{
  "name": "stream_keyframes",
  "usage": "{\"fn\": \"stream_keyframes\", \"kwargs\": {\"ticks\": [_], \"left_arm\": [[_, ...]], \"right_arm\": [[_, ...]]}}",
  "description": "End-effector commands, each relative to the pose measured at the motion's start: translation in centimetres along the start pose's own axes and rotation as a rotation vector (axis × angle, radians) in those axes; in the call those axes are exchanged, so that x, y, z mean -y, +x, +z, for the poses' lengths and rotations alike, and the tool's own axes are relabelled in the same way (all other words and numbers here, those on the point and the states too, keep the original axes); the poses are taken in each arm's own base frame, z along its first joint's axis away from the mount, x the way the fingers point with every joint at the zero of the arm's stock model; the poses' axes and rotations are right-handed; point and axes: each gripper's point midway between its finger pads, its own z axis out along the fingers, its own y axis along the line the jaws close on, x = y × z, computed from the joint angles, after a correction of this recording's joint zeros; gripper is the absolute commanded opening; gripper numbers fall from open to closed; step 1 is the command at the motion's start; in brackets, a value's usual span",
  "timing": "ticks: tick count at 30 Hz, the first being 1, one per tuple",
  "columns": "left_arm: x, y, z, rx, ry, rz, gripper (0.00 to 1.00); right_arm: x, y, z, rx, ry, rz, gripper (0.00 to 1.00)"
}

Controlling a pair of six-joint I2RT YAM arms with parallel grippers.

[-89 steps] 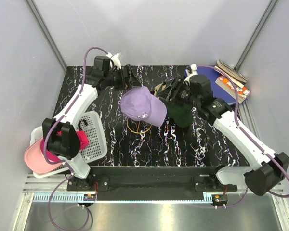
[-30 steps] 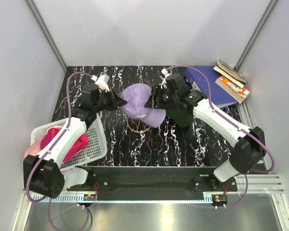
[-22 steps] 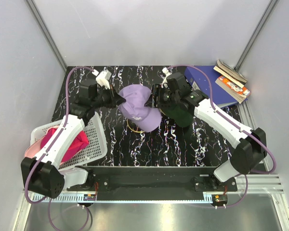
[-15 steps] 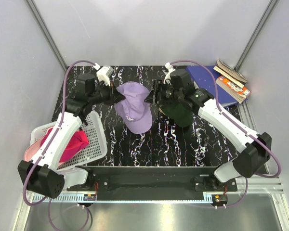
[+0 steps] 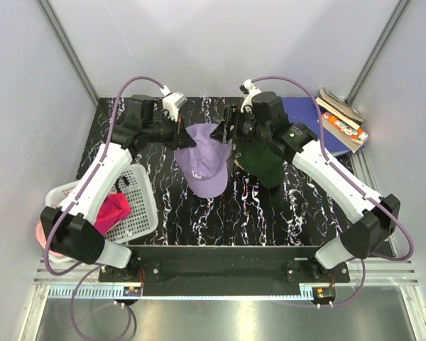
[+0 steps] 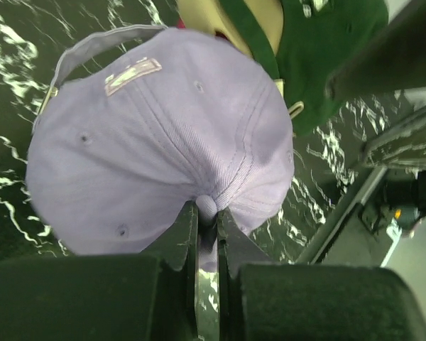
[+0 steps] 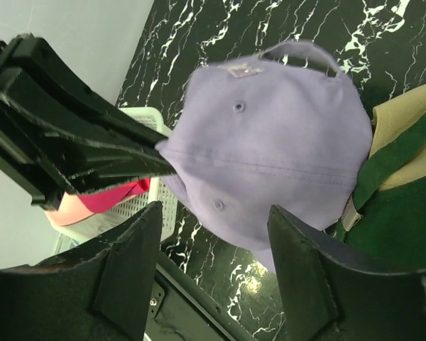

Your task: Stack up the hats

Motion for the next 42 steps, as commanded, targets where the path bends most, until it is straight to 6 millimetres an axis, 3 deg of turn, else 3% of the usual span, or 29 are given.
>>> {"fn": "stream_keyframes", "kwargs": {"ticks": [1, 10, 17, 24, 28, 33, 35, 42], "left_arm": [[1.6, -0.9, -0.4, -0.032, 0.030, 0.079, 0.00], [0.2, 1.0, -0.4, -0.142, -0.104, 0.169, 0.00], [-0.1, 0.0, -0.5, -0.132, -0.124, 0.202, 0.00], [-1.1, -0.8, -0.4, -0.130, -0.177, 0.210, 0.00], [-1.3, -0.8, -0.3, -0.131, -0.185, 0.210, 0.00], [-1.5, -1.1, 0.0, -0.129, -0.189, 0.192, 0.01], [-1.6, -1.4, 0.1, -0.123, -0.204, 0.179, 0.13], [-2.0, -2.5, -0.6, -0.069, -0.261, 0.153, 0.16]], "right_arm": [[-0.1, -1.7, 0.3, 0.053, 0.004, 0.003, 0.70], [2.3, 0.2, 3.7, -0.014, -0.010, 0.047, 0.71], [3.2, 2.1, 6.6, -0.096, -0.023, 0.072, 0.69], [3.3, 4.2, 7.6, -0.168, -0.034, 0.105, 0.68], [3.0, 3.6, 7.4, -0.155, -0.022, 0.082, 0.68], [4.2, 2.6, 6.2, -0.116, 0.079, 0.056, 0.68], [5.0, 1.7, 5.4, -0.073, 0.141, 0.032, 0.69], [4.7, 2.0, 6.1, -0.099, 0.113, 0.022, 0.70]]}}
